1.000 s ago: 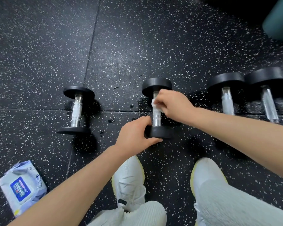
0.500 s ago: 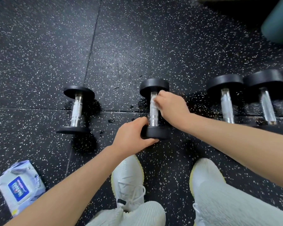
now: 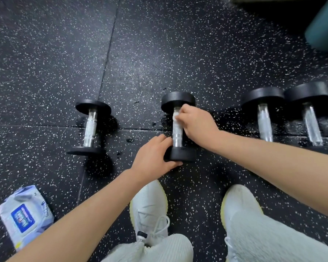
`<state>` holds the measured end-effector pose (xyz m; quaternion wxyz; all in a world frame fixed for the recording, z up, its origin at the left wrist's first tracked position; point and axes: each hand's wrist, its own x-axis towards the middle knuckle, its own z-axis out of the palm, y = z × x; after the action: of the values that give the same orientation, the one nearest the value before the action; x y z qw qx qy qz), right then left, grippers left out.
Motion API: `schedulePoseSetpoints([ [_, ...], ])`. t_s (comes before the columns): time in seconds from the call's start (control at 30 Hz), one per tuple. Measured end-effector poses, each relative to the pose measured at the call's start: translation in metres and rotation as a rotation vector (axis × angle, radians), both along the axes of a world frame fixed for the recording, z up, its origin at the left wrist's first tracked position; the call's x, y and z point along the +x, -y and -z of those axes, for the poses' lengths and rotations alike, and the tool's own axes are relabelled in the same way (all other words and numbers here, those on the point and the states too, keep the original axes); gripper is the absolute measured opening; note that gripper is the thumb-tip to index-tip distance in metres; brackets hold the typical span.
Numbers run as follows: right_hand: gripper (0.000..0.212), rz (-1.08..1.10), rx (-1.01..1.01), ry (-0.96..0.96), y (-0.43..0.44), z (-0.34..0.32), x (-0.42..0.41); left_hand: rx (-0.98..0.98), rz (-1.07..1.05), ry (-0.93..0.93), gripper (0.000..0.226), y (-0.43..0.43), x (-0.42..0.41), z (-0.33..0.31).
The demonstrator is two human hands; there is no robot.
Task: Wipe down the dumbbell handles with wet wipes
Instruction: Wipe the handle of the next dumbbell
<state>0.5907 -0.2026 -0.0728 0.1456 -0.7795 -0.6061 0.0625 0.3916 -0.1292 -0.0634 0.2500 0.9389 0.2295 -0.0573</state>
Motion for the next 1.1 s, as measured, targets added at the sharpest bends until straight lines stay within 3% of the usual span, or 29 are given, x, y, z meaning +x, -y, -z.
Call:
schedulePoseSetpoints([
  [0.13,0.027,-0.197,-0.103,0.017,0.013,-0.001,-0.005,0.052,0.026,-0.028,0.05,-0.003,0.004,0.0],
  [0.27,0.015,-0.051,-0.073,0.086,-0.011,-0.004,0.015,0.086,0.029,-0.016,0.05,0.001,0.005,-0.001],
  [0.4,0.013,0.012,-0.021,0.035,-0.005,0.0,0.001,0.097,0.028,0.01,0.049,0.001,0.001,-0.001],
  [0.63,0.012,-0.279,-0.072,-0.055,0.025,0.002,-0.002,0.073,-0.019,0.045,0.054,0.001,-0.004,-0.004],
  [0.87,0.013,0.008,-0.057,-0.071,-0.011,-0.009,-0.003,0.017,-0.029,0.049,0.051,-0.002,-0.001,-0.005],
  [1.1,0.008,-0.384,-0.14,-0.138,0.016,-0.005,-0.01,0.008,-0.033,0.084,0.062,0.003,0.0,0.003],
])
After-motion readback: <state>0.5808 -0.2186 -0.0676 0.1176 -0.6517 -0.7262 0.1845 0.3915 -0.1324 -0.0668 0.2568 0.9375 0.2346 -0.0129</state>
